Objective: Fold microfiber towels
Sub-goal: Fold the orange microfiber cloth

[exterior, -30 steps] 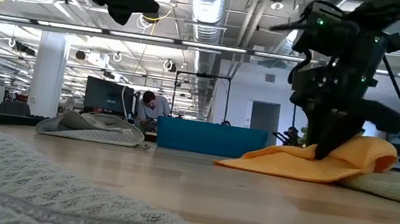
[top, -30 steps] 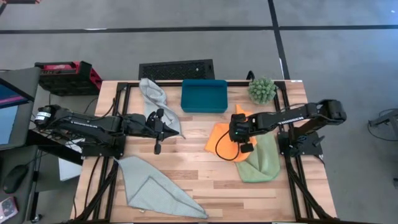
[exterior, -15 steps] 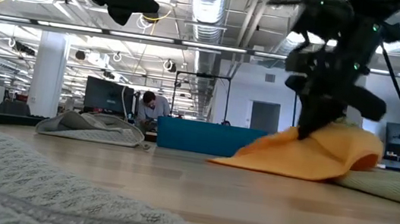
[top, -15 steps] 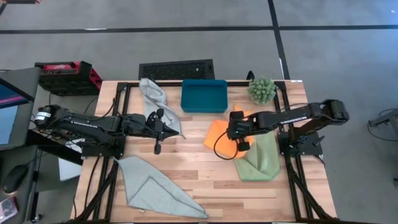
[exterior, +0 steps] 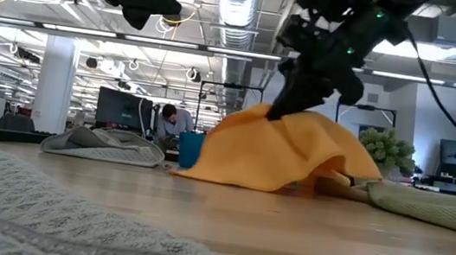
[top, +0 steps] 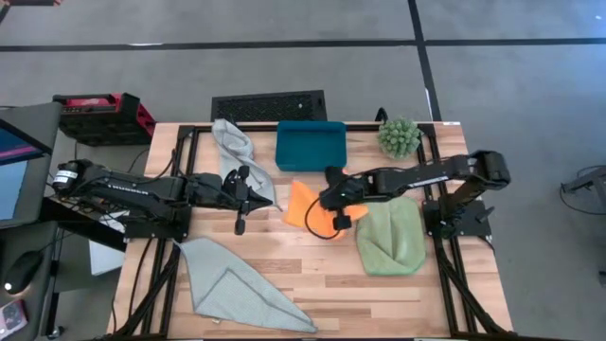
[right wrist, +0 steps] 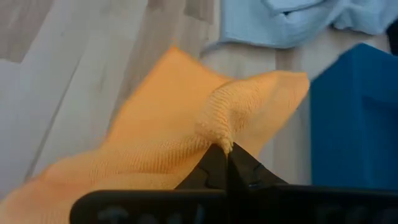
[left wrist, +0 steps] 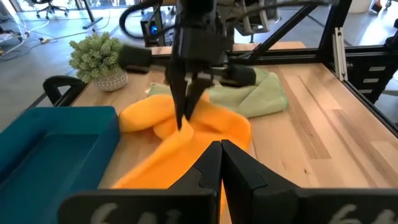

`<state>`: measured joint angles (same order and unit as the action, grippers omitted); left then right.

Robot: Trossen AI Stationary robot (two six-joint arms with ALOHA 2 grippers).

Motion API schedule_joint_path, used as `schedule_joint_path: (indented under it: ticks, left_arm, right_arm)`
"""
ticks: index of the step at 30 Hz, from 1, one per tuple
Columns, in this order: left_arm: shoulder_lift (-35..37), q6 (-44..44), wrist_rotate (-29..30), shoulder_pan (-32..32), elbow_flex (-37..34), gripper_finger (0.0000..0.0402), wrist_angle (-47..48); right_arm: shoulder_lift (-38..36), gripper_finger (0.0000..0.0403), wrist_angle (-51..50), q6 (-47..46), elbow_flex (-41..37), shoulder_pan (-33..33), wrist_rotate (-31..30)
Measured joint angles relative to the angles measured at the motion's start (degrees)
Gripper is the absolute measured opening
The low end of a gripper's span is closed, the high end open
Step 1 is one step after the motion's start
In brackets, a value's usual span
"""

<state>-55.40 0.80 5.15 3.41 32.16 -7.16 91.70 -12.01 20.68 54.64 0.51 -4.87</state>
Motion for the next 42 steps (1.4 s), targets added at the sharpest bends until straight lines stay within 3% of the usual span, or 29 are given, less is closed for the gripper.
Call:
schedule_joint_path:
  ticks: [8, 15, 32, 36, 42]
  left_arm:
    - [0.01, -3.49, -1.59, 0.08, -0.02, 0.0, 1.51]
    - [0.0, -3.65, -1.57, 0.08, -0.02, 0.0, 4.55]
    - [0.0, -3.64, -1.31, 0.08, -0.02, 0.0, 4.25]
    - [0.0, -3.63, -1.31, 0.08, -0.02, 0.0, 4.26]
    - [0.0, -3.63, -1.27, 0.08, -0.02, 0.0, 4.99]
  right_arm:
    - [9.68, 0.0007, 0.27, 2.46, 6.91, 0.43, 0.33]
    - [11.8, 0.0012, -1.01, 2.44, 9.22, 0.74, 0.33]
    - [10.53, 0.0144, -1.39, 2.29, 9.35, -1.4, -1.45]
    - [9.7, 0.0168, -7.59, 0.72, 12.27, -2.38, -2.95]
    - [8.85, 0.0175, -27.78, -0.03, 15.58, -5.79, -2.71]
